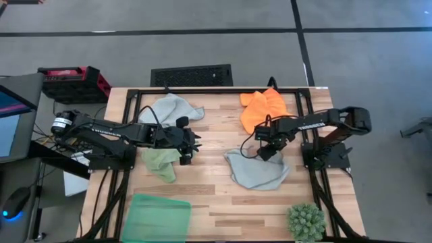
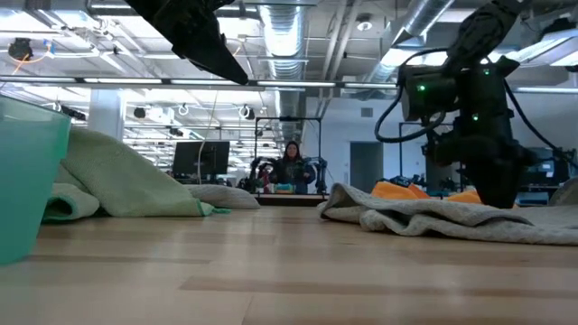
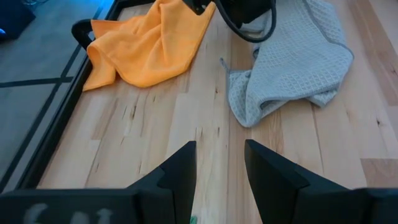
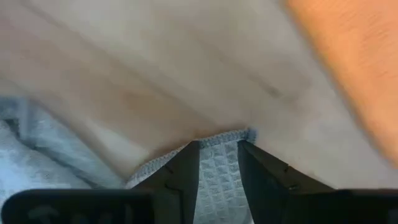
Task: Fold microfiber towels
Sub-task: Fold the bottom gray microfiber cloth
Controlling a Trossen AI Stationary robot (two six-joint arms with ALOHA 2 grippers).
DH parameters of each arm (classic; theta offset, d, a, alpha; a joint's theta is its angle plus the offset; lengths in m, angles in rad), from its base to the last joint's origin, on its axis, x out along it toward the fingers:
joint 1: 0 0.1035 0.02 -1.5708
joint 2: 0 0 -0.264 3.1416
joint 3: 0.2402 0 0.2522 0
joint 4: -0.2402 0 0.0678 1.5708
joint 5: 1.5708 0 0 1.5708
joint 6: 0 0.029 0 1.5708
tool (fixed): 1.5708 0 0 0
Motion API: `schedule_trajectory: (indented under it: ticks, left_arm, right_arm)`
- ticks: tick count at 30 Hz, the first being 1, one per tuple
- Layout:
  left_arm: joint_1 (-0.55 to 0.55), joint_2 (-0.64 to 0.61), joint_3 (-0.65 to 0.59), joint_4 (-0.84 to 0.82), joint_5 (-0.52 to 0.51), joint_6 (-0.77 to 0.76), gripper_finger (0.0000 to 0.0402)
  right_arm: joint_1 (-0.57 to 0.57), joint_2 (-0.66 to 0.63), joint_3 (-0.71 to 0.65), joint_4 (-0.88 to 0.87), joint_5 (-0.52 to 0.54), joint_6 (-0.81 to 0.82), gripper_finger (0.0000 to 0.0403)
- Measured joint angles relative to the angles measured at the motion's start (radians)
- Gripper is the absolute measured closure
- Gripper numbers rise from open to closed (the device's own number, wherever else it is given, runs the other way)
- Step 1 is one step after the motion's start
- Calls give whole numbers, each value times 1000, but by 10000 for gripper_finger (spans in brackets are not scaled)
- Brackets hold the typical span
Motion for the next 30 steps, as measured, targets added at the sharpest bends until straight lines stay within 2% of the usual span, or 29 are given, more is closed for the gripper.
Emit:
schedule_trajectory:
  ticks: [10, 30]
  left_arm:
    - [0, 0, 0, 0, 0, -2, 274]
    - [0, 0, 0, -23, 0, -18, 274]
  right_arm:
    - [-4, -29, 10, -36, 25, 37, 271]
    - [-25, -28, -20, 10, 21, 37, 271]
